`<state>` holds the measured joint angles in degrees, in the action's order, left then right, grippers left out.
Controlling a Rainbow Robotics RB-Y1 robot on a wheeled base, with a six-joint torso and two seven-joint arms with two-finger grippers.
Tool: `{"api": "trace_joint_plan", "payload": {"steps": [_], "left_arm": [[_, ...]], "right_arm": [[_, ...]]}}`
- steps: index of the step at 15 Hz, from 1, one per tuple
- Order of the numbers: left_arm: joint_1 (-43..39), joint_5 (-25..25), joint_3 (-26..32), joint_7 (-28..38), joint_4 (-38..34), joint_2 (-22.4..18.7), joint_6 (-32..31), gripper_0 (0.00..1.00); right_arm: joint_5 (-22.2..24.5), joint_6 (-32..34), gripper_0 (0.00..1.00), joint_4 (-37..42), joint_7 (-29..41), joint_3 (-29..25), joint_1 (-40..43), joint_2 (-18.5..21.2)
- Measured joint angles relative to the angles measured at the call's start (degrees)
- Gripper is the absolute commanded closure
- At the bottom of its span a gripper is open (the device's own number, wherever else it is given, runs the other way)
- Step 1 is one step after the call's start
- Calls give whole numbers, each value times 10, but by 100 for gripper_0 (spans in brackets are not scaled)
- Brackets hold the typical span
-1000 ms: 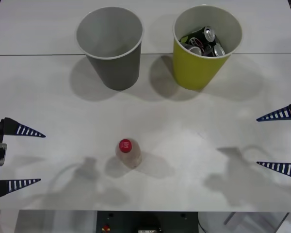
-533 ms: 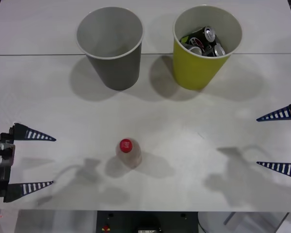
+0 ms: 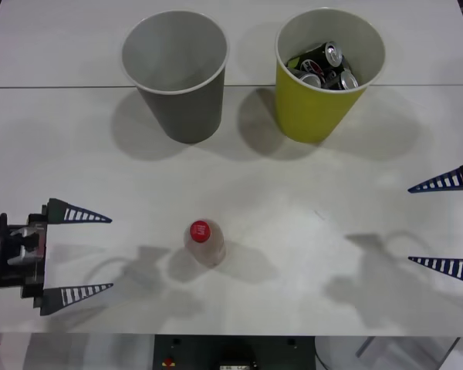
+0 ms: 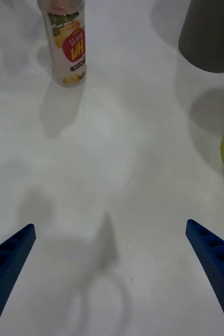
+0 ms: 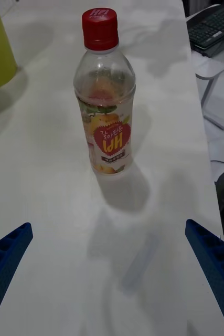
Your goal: Put the can into the green bin and the plastic bottle into the gray bin
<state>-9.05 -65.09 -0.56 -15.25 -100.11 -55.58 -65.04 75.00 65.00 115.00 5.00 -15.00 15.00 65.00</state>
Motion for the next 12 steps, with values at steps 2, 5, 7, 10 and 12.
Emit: {"api": "trace_joint_plan", "payload": {"steps": [2, 5, 7, 10, 12], "left_arm": [[2, -2, -1, -4, 3, 27, 0, 0], [3, -20, -1, -7, 4, 67, -1, 0], [8, -37, -1, -7, 4, 91, -1, 0], [16, -70, -1, -1, 5, 131, -1, 0], [19, -90, -1, 2, 6, 163, -2, 0]], "right_arm": [[0, 0, 0, 0, 0, 0, 0, 0], [0, 0, 0, 0, 0, 0, 0, 0], [0, 0, 0, 0, 0, 0, 0, 0], [0, 0, 0, 0, 0, 0, 0, 0], [0, 0, 0, 0, 0, 0, 0, 0]]}}
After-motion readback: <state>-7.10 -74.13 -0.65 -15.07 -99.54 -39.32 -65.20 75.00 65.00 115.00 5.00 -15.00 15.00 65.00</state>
